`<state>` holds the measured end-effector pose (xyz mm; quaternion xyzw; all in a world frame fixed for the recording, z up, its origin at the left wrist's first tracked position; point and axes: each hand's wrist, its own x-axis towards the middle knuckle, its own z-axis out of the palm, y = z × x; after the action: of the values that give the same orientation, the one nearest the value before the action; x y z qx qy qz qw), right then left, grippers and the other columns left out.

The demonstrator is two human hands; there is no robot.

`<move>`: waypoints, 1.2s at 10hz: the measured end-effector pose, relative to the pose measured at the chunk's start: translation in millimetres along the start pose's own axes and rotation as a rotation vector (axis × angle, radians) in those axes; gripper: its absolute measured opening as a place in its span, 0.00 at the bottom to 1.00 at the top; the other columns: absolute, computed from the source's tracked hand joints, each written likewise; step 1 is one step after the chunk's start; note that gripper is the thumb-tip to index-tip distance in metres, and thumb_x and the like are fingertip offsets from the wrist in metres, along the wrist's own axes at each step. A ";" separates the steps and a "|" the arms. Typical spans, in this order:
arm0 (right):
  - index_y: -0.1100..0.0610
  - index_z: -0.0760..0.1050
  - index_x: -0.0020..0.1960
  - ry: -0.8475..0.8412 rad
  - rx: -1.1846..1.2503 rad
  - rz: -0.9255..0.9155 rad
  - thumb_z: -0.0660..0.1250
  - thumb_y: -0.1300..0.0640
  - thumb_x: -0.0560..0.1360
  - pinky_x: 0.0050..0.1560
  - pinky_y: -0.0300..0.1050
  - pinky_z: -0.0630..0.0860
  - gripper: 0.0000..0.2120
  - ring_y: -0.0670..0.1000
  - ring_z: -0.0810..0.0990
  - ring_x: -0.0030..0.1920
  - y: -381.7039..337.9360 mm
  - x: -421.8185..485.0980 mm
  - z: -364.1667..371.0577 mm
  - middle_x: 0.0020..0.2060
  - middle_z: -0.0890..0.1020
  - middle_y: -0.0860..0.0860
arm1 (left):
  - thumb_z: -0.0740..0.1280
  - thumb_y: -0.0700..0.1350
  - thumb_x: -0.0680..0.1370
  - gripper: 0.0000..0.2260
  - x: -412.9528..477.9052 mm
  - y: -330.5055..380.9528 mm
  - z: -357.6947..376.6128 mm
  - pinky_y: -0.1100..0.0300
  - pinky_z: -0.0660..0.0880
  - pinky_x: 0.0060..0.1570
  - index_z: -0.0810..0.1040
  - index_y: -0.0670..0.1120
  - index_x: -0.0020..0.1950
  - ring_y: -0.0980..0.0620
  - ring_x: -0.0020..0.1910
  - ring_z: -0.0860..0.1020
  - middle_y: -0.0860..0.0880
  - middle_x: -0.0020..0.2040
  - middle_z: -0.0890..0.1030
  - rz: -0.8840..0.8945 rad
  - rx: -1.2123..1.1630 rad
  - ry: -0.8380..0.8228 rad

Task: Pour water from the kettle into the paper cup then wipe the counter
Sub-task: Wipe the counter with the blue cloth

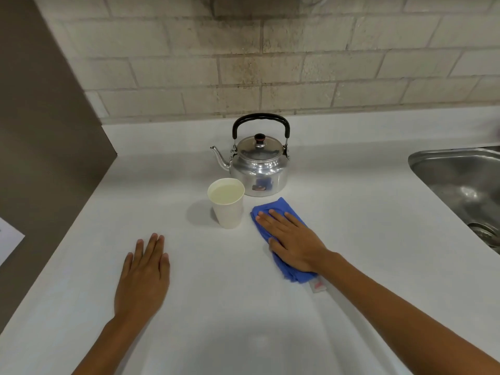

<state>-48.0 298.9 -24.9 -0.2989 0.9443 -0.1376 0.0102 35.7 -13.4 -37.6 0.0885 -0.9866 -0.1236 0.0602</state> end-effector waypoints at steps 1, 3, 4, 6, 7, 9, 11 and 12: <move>0.50 0.49 0.75 0.029 -0.037 0.198 0.52 0.53 0.80 0.75 0.49 0.43 0.26 0.47 0.49 0.76 42.4 4.5 -12.0 0.76 0.54 0.46 | 0.47 0.47 0.80 0.22 -0.6 0.5 -2.0 0.52 0.47 0.74 0.49 0.46 0.74 0.48 0.75 0.48 0.49 0.76 0.52 0.001 0.017 -0.001; 0.52 0.48 0.75 0.106 -0.081 0.623 0.48 0.50 0.79 0.70 0.68 0.48 0.26 0.52 0.48 0.76 21.9 2.6 -9.8 0.76 0.53 0.45 | 0.44 0.47 0.80 0.22 -0.5 1.5 -2.2 0.52 0.46 0.74 0.45 0.45 0.74 0.48 0.75 0.45 0.48 0.77 0.48 0.014 0.084 -0.026; 0.52 0.48 0.76 0.136 -0.066 0.462 0.42 0.47 0.76 0.71 0.65 0.47 0.28 0.52 0.49 0.76 -41.3 -19.8 15.4 0.76 0.55 0.45 | 0.45 0.47 0.80 0.22 0.5 1.7 -2.6 0.52 0.47 0.74 0.46 0.46 0.74 0.48 0.75 0.46 0.48 0.77 0.50 0.018 0.068 -0.015; 0.48 0.45 0.75 0.078 0.013 0.360 0.49 0.49 0.79 0.74 0.56 0.39 0.26 0.46 0.44 0.76 -40.4 -34.6 7.8 0.76 0.49 0.42 | 0.45 0.48 0.80 0.22 0.2 -0.2 -3.2 0.52 0.46 0.74 0.47 0.46 0.74 0.48 0.75 0.47 0.49 0.76 0.51 0.016 0.016 -0.019; 0.52 0.43 0.76 0.090 -0.065 0.581 0.48 0.50 0.80 0.75 0.57 0.43 0.26 0.50 0.45 0.76 -23.9 -39.0 -5.7 0.77 0.50 0.47 | 0.45 0.48 0.80 0.22 -0.8 1.3 -4.8 0.53 0.45 0.73 0.47 0.47 0.74 0.48 0.75 0.46 0.49 0.77 0.50 0.005 0.006 -0.027; 0.51 0.34 0.74 0.101 -0.006 0.399 0.35 0.44 0.75 0.74 0.54 0.33 0.30 0.51 0.36 0.75 -128.7 -44.2 30.8 0.76 0.42 0.46 | 0.43 0.49 0.81 0.22 3.7 0.0 -8.9 0.54 0.41 0.73 0.43 0.48 0.74 0.50 0.75 0.42 0.50 0.77 0.45 -0.011 -0.064 -0.107; 0.53 0.36 0.75 0.014 -0.013 0.203 0.36 0.45 0.76 0.69 0.58 0.23 0.30 0.53 0.33 0.74 -204.0 8.5 50.7 0.76 0.42 0.49 | 0.45 0.50 0.81 0.23 3.8 -8.0 -26.6 0.58 0.39 0.72 0.43 0.50 0.74 0.54 0.75 0.41 0.51 0.77 0.45 -0.046 -0.380 -0.116; 0.55 0.35 0.75 -0.049 -0.044 0.147 0.41 0.47 0.80 0.71 0.58 0.28 0.28 0.54 0.34 0.75 -221.6 49.8 54.2 0.76 0.40 0.50 | 0.46 0.50 0.81 0.23 4.1 -11.6 -37.3 0.58 0.38 0.72 0.44 0.50 0.74 0.55 0.75 0.41 0.50 0.77 0.45 -0.040 -0.389 -0.083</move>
<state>41.0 83.2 -15.0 -0.2321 0.9659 -0.1083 0.0368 38.8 -33.9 -4.3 0.0894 -0.9438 -0.3163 0.0329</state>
